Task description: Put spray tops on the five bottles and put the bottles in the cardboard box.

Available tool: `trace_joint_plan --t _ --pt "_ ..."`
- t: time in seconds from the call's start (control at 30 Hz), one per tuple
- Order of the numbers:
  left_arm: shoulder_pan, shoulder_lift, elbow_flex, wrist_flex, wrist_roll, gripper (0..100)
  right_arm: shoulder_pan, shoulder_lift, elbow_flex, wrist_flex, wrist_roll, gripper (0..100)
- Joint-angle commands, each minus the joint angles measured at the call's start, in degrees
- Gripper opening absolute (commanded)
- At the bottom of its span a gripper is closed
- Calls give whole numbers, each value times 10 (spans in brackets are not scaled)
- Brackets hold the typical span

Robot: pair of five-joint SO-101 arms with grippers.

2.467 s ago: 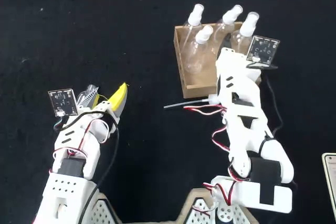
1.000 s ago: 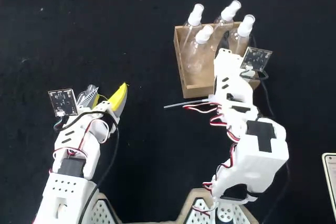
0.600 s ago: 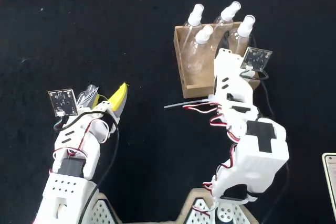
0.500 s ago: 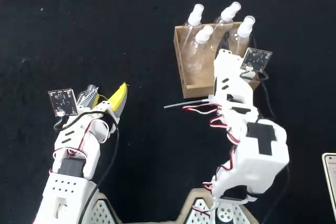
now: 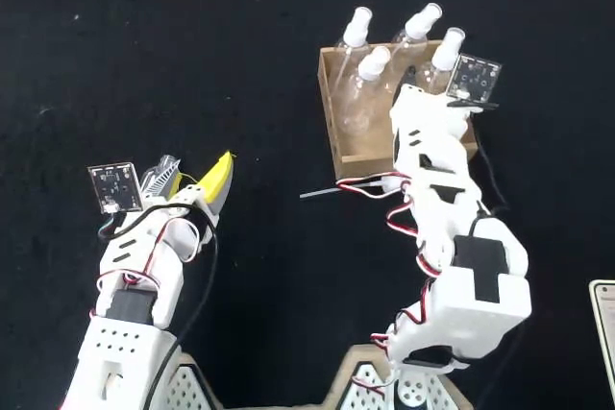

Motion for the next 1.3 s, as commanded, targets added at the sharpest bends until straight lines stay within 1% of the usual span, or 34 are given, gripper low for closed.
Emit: trace_joint_plan --t 0.0,0.1,0.3,0.43,0.57,1.27 --pt "8 -7 13 -15 -5 271 -25 -36 -28 2 -4 173" --pt "8 -7 13 -14 -5 271 -29 -36 -28 -8 -3 173" --pt "8 -7 13 -14 -5 271 -25 -13 -7 -98 0 173" --pt "8 -7 13 -14 -5 271 -25 21 -13 -135 57 173" --pt "8 -7 13 -14 -5 271 -25 48 -14 -172 73 173" --pt "8 -7 13 -14 -5 271 -29 57 -11 -159 75 173"
